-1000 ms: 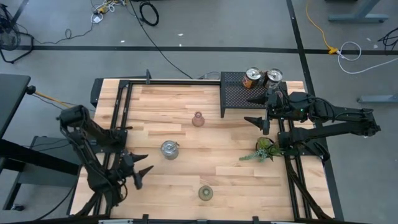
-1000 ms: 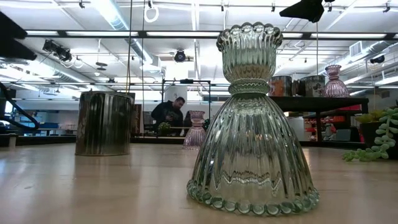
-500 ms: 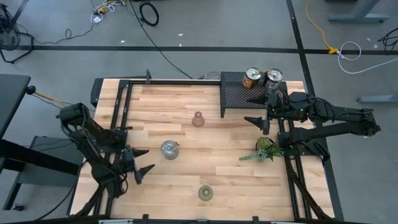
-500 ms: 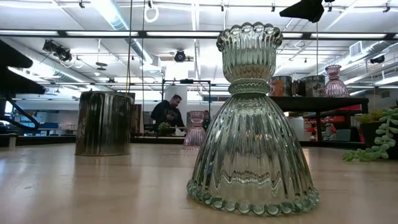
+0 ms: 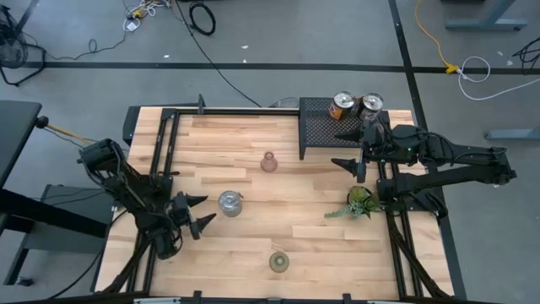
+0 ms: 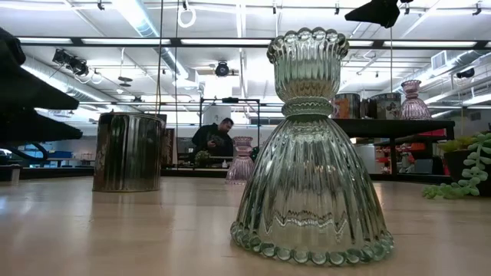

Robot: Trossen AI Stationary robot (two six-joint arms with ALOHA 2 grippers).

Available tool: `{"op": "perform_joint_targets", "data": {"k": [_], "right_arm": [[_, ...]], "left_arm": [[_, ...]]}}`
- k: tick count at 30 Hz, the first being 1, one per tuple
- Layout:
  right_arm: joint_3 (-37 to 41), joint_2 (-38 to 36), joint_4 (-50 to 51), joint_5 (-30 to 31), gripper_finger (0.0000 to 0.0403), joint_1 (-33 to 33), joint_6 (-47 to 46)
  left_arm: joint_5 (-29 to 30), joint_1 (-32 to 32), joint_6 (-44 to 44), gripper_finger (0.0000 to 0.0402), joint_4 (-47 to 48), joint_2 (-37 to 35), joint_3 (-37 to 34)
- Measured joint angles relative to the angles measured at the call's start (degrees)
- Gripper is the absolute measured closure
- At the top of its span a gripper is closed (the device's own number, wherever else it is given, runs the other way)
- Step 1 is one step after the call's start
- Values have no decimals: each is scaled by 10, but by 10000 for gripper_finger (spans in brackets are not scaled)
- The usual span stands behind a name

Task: Pick & Place candle stick holders
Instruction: Put the silver scented candle on the shelf aligned with the silver scented candles

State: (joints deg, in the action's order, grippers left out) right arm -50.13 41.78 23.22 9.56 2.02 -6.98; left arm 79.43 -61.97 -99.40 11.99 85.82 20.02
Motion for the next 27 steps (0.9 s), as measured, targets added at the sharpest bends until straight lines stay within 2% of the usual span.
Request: {"op": "perform_joint_targets", "data": {"k": [17, 27], "right_arm": [[0, 0, 0, 0, 7, 0, 0], [0, 0, 0, 0, 7, 0, 0]], "left_arm": [[-25, 63, 177, 2, -171, 0, -33], [-83, 98, 268, 2, -248, 0, -33]]}}
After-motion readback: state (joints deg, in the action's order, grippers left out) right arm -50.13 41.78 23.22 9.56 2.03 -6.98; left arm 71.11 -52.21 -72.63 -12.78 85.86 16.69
